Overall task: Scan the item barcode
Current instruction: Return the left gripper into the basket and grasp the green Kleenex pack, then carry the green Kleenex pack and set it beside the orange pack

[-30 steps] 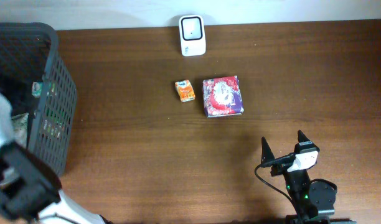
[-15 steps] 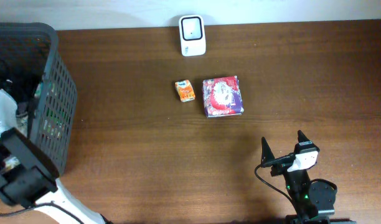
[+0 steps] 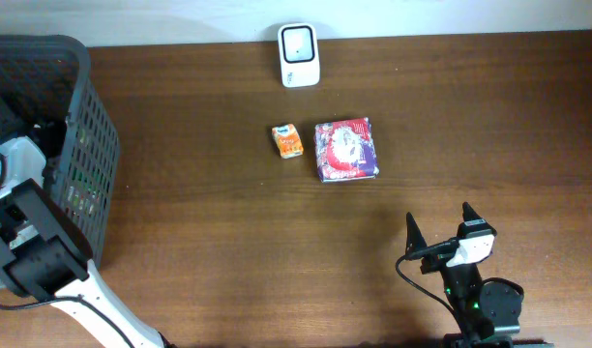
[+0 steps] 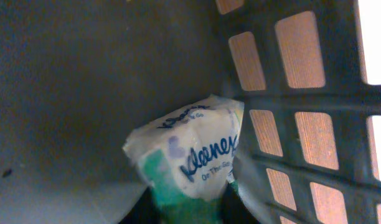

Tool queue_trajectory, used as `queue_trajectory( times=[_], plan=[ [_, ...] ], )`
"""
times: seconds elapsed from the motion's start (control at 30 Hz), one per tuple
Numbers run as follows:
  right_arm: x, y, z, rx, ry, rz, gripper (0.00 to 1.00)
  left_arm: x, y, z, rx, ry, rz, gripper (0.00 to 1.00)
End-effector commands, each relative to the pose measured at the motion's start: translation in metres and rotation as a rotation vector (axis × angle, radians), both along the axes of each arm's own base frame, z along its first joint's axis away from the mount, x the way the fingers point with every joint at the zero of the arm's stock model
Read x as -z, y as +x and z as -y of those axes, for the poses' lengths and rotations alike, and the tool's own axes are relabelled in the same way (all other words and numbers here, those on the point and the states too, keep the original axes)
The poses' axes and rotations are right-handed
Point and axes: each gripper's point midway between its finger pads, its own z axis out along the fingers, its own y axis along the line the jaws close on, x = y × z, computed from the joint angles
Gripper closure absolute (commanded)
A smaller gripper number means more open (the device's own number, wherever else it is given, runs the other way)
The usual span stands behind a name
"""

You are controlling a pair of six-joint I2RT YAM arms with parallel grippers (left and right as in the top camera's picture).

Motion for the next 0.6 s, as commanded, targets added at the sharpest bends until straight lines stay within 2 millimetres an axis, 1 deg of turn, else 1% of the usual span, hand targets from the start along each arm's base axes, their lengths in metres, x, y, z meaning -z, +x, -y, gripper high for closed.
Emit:
queue_trajectory(
  times=[0.0,0.07,0.17,0.2,0.23,0.3,0.33,0.37,0.43,0.47,0.5,0.57],
  plan=[
    [0.003,0.0,0.0,0.0,-0.006,-0.003,0.01,0.035,-0.016,-0.001,-0.02,-0.045,-0.076,1.0],
    [0.003,0.0,0.0,0.0,-0.006,-0.003,0.01,0.035,-0.023,-0.004,-0.032,-0.059,-0.092,1.0],
    [0.003,0.0,0.0,0.0,-0.006,-0.003,0.01,0.015,-0.047,-0.015,-0.074,-0.083,-0.123,1.0],
    [0.003,0.0,0.0,0.0,-0.006,-0.003,0.01,-0.009,-0.056,-0.023,-0.097,-0.075,-0.102,1.0],
    [0.003,0.0,0.0,0.0,-0.006,-0.003,0.01,-0.029,-0.058,-0.027,-0.102,-0.071,-0.065,1.0],
    [0.003,0.0,0.0,0.0,-0.006,-0.003,0.01,-0.088,-0.06,-0.034,-0.1,-0.042,0.055,1.0],
    [0.003,0.0,0.0,0.0,-0.006,-0.003,0.01,-0.115,-0.062,-0.034,-0.097,-0.018,0.104,1.0],
    [0.003,0.0,0.0,0.0,-0.006,-0.003,0.01,-0.149,-0.065,-0.03,-0.09,0.011,0.164,1.0],
    [0.003,0.0,0.0,0.0,-0.006,-0.003,0.01,-0.212,-0.073,-0.017,-0.065,0.069,0.275,1.0],
    [0.003,0.0,0.0,0.0,-0.006,-0.003,0.01,-0.248,-0.079,-0.005,-0.044,0.104,0.343,1.0],
    [0.003,0.0,0.0,0.0,-0.006,-0.003,0.02,-0.287,-0.085,0.015,0.001,0.13,0.428,1.0],
    [0.003,0.0,0.0,0.0,-0.006,-0.003,0.01,-0.327,-0.091,0.05,0.081,0.141,0.519,1.0]
  ],
)
